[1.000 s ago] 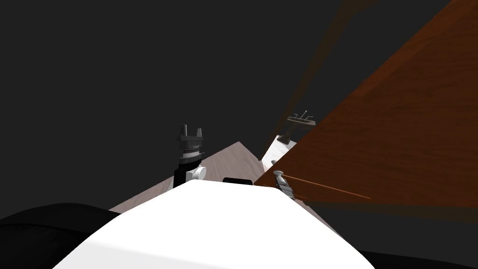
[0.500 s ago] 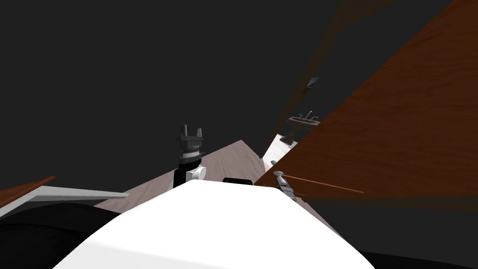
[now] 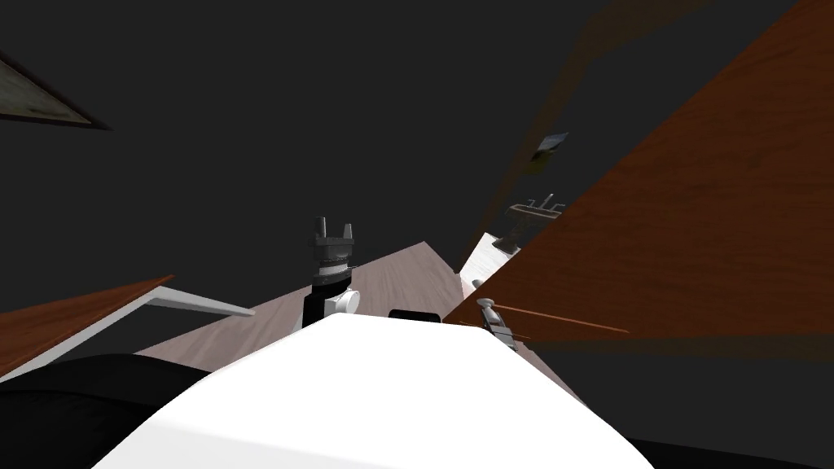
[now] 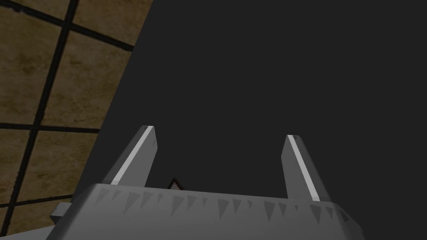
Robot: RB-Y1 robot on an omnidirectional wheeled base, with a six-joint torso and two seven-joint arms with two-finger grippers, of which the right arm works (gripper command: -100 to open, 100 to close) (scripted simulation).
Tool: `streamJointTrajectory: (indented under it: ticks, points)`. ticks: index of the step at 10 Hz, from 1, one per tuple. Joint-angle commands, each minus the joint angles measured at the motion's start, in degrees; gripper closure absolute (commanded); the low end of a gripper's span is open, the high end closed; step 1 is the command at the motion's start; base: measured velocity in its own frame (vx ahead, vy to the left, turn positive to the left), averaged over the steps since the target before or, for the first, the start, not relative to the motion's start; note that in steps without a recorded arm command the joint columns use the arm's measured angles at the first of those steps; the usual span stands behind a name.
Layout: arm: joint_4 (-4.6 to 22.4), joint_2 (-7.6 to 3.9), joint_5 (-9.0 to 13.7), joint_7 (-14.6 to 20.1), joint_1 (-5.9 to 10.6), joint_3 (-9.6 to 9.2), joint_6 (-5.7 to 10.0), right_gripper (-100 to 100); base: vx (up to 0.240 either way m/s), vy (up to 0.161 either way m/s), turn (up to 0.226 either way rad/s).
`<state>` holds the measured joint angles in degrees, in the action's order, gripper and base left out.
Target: Pull the door open
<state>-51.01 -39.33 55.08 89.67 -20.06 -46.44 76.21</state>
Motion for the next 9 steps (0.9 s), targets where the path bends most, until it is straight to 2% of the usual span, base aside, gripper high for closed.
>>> streamJointTrajectory:
  ticks: [1, 9]
  points:
    - [0.6, -0.13, -0.3, 0.6, 0.20, -0.48, 0.39, 100, -0.200, -0.022, 0.110]
    - [4.0, -0.93, -1.3, 3.6, 2.00, -2.51, 2.25, 100, -0.203, -0.030, 0.116]
